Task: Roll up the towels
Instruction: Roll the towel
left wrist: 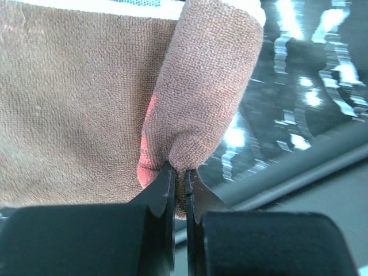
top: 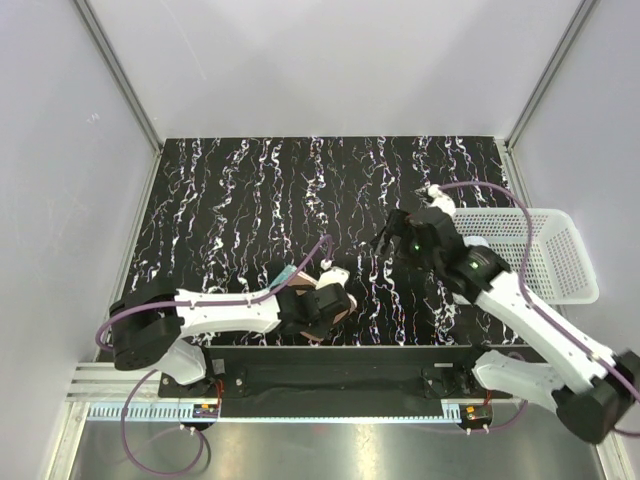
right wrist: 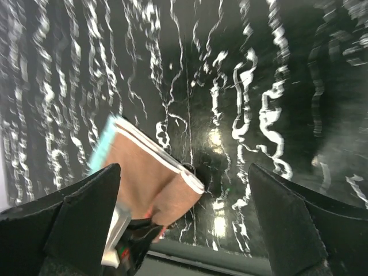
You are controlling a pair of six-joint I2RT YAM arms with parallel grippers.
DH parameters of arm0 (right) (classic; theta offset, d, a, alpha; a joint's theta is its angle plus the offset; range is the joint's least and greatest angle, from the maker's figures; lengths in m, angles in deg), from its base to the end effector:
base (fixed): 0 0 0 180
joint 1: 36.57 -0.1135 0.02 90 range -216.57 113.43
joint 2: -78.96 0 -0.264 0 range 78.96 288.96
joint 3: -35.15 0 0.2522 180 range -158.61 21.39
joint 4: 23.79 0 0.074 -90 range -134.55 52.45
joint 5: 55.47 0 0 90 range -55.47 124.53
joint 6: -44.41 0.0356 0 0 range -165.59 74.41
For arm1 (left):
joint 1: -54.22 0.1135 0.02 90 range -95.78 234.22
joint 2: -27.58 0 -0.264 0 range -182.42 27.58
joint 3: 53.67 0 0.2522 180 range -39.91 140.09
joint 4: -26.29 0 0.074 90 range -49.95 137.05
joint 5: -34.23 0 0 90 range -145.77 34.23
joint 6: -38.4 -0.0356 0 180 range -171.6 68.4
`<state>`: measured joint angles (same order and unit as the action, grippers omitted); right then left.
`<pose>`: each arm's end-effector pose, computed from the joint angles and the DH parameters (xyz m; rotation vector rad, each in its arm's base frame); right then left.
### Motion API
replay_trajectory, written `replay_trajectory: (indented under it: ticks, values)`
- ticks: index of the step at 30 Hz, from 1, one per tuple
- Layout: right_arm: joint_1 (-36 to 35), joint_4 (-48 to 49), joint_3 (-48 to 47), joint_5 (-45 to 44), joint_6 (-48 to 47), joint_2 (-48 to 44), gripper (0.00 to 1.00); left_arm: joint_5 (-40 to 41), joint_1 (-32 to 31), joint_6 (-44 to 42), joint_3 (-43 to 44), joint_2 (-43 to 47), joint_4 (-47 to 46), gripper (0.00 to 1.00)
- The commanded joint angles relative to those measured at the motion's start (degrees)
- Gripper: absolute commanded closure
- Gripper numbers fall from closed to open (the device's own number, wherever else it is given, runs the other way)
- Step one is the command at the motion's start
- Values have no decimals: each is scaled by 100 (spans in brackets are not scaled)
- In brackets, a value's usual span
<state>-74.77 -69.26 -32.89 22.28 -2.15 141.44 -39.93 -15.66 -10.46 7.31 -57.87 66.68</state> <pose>0.1874 0.1378 0.3023 0.2202 2.2907 0.5154 0.1036 -0.2545 0.1742 0.5793 2.5929 -0.2789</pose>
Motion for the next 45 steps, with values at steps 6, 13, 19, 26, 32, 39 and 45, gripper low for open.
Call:
replay_trajectory:
  ticks: [6, 13, 19, 26, 32, 39, 45]
  values:
    - [40, -936, 522, 309, 392, -1246, 3, -2563, 712, 1140, -771, 440, -1842, 100]
    - [32, 242, 1736, 1548, 903, -1581, 7, -3622, 1520, 2265, -2258, 916, -4683, 100]
    - [-345, 1279, 2115, 1840, 1158, -1046, 9, -4009, 2066, 3301, -3156, 925, -6002, 100]
    - [-891, 2448, 2106, 1805, 1298, 220, 11, -4545, 2401, 4033, -3526, 468, -6996, 100]
    - [-1067, 3002, 2185, 1752, 1342, 827, 15, -4660, 2603, 4173, -3641, 424, -7119, 100]
    - [-1076, 3785, 2396, 1867, 1439, 1415, 27, -4703, 2735, 4226, -3720, 362, -7154, 100]
    - [-1120, 4154, 2335, 1911, 1439, 1934, 35, -4677, 2761, 4253, -3834, 301, -7242, 100]
